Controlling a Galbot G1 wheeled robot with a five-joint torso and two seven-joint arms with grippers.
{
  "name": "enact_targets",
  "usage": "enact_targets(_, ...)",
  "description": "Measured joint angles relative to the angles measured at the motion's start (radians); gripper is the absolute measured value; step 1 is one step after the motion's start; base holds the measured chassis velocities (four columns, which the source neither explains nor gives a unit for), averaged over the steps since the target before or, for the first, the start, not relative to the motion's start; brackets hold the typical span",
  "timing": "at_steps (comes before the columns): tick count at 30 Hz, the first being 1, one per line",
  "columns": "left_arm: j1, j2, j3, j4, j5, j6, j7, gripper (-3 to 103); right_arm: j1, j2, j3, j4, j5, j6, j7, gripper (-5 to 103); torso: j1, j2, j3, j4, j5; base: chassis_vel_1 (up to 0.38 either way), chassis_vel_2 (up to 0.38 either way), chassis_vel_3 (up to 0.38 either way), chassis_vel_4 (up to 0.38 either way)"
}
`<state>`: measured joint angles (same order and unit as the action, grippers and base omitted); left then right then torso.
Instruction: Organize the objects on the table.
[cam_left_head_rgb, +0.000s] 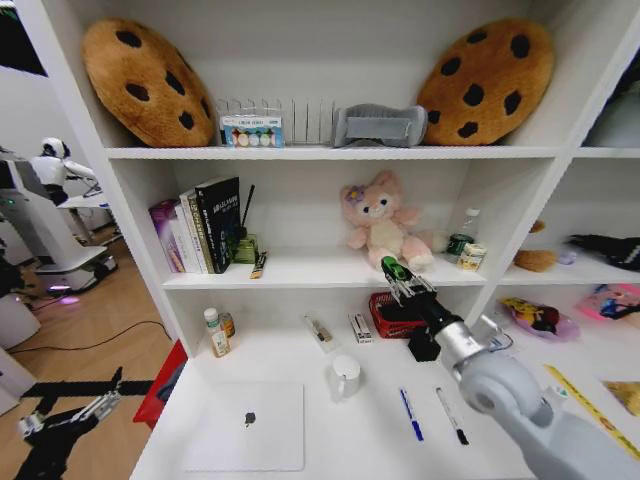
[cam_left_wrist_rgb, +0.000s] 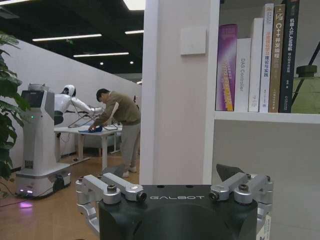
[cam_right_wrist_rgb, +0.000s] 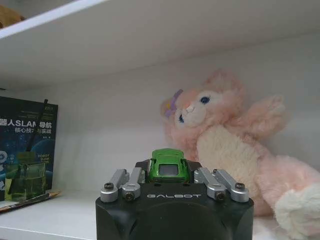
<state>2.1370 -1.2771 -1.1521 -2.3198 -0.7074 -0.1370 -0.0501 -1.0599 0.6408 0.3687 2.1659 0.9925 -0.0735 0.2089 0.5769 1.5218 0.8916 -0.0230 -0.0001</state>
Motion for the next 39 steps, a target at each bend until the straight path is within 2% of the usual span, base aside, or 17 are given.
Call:
enact_targets(1, 0.0, 0.0, 0.0, 0.0, 0.0, 0.0, 0.0, 100, 0.0, 0.0, 0.0, 0.0, 0.0, 0.0, 0.0, 37, 0.0, 0.0, 0.0, 0.0, 0.0, 0.0, 0.0, 0.0, 0.0)
enact_targets(3, 0.0, 0.0, 0.0, 0.0, 0.0, 0.0, 0.0, 100, 0.137, -0.01, -0.135, -0.064, 0.056, -0.014, 0.015, 37, 0.0, 0.0, 0.0, 0.0, 0.0002, 0.0, 0.0, 0.0, 0.0)
enact_targets(4, 0.0, 0.0, 0.0, 0.0, 0.0, 0.0, 0.0, 100, 0.137, -0.01, -0.135, -0.064, 0.056, -0.014, 0.015, 37, 0.0, 0.0, 0.0, 0.0, 0.0002, 0.0, 0.0, 0.0, 0.0)
enact_targets(5, 0.0, 0.0, 0.0, 0.0, 0.0, 0.0, 0.0, 100, 0.169, -0.009, -0.169, -0.078, 0.064, -0.016, 0.016, 37, 0.0, 0.0, 0.0, 0.0001, 0.0003, 0.0, 0.0, 0.0, 0.0)
enact_targets(6, 0.0, 0.0, 0.0, 0.0, 0.0, 0.0, 0.0, 100, 0.263, -0.002, -0.259, -0.114, 0.088, -0.022, 0.018, 37, 0.0, 0.0, 0.0, 0.0, 0.0003, 0.0, 0.0, 0.0, 0.0)
enact_targets(8, 0.0, 0.0, 0.0, 0.0, 0.0, 0.0, 0.0, 100, 0.307, 0.004, -0.297, -0.129, 0.1, -0.027, 0.022, 37, 0.0, 0.0, 0.0, 0.0, 0.0, 0.0, 0.0, 0.0, 0.0)
enact_targets(9, 0.0, 0.0, 0.0, 0.0, 0.0, 0.0, 0.0, 100, 0.39, 0.024, -0.376, -0.164, 0.125, -0.034, 0.033, 37, 0.0, 0.0, 0.0, 0.0003, -0.0003, 0.0, 0.0, 0.0, 0.0)
enact_targets(10, 0.0, 0.0, 0.0, 0.0, 0.0, 0.0, 0.0, 100, 0.39, 0.024, -0.376, -0.164, 0.125, -0.034, 0.033, 37, 0.0, 0.0, 0.0, 0.0003, -0.0003, 0.0, 0.0, 0.0, 0.0)
enact_targets(12, 0.0, 0.0, 0.0, 0.0, 0.0, 0.0, 0.001, 100, 0.507, 0.072, -0.501, -0.223, 0.177, -0.049, 0.057, 37, 0.0, 0.0, 0.0, 0.0003, 0.0, 0.0, 0.0, 0.0, 0.0)
enact_targets(14, 0.0, 0.0, 0.0, 0.0, 0.0, 0.0, 0.0, 100, 0.565, 0.105, -0.571, -0.259, 0.202, -0.062, 0.071, 37, 0.0, 0.0, 0.0, 0.0002, -0.0003, 0.0, 0.0, 0.0, 0.0)
enact_targets(23, 0.0, 0.0, 0.0, 0.0, 0.0, 0.0, 0.0, 100, 0.712, 0.161, -0.714, -0.33, 0.241, -0.097, 0.112, 37, 0.0, 0.0, 0.0, 0.0002, 0.0, 0.0, 0.0, 0.0, 0.0)
enact_targets(29, 0.0, 0.0, 0.0, 0.0, 0.0, 0.0, 0.0, 100, 0.733, 0.161, -0.718, -0.331, 0.251, -0.109, 0.117, 34, 0.0, 0.0, 0.0, 0.0001, 0.0, 0.0, 0.0, 0.0, 0.0)
enact_targets(30, 0.0, 0.0, 0.0, 0.0, 0.0, 0.0, 0.0, 100, 0.732, 0.159, -0.717, -0.33, 0.252, -0.11, 0.117, 38, 0.0, 0.0, 0.0, 0.0, 0.0001, 0.0, 0.0, 0.0, 0.0)
enact_targets(31, 0.0, 0.0, 0.0, 0.0, 0.0, 0.0, 0.0, 100, 0.715, 0.152, -0.699, -0.315, 0.253, -0.111, 0.117, 55, 0.0, 0.0, 0.0, 0.0, 0.0001, 0.0, 0.0, 0.0, 0.0)
enact_targets(34, 0.0, 0.0, 0.0, 0.0, 0.0, 0.0, 0.0, 100, 0.705, 0.15, -0.691, -0.309, 0.253, -0.112, 0.118, 61, 0.0, 0.0, 0.0, 0.0, 0.0001, 0.0, 0.0, 0.0, 0.0)
enact_targets(37, 0.0, 0.0, 0.0, 0.0, 0.0, 0.0, 0.0, 100, 0.69, 0.144, -0.675, -0.297, 0.248, -0.112, 0.118, 71, 0.0, 0.0, 0.0, 0.0001, 0.0001, 0.0, 0.0, 0.0, 0.0)
enact_targets(39, 0.0, 0.0, 0.0, 0.0, 0.0, 0.0, 0.0, 100, 0.663, 0.126, -0.645, -0.266, 0.238, -0.113, 0.119, 83, 0.0, 0.0, 0.0, 0.0002, 0.0002, 0.0, 0.0, 0.0, 0.0)
